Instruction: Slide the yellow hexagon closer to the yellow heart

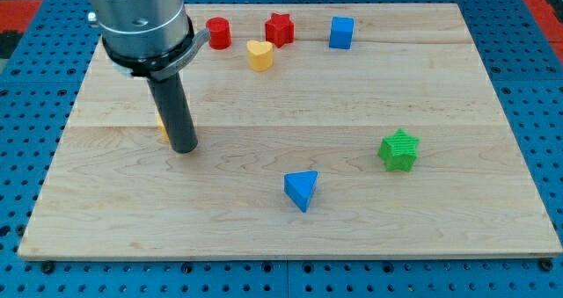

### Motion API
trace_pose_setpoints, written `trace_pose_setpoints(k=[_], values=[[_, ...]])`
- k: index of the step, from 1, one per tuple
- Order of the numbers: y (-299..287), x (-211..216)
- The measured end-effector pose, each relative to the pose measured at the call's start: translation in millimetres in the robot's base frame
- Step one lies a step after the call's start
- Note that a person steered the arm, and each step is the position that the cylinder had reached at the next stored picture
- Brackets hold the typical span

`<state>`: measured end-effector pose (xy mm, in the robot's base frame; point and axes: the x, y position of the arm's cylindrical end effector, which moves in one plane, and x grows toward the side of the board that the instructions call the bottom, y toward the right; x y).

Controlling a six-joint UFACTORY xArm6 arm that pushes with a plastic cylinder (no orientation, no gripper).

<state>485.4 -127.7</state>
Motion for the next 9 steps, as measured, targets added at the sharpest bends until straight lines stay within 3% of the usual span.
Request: trace_pose_setpoints(k=[1,3,5,9], values=[[-4.4,6.1],[-86.2,-15.1],[-86.2,-34.0],[31.0,-39.8]])
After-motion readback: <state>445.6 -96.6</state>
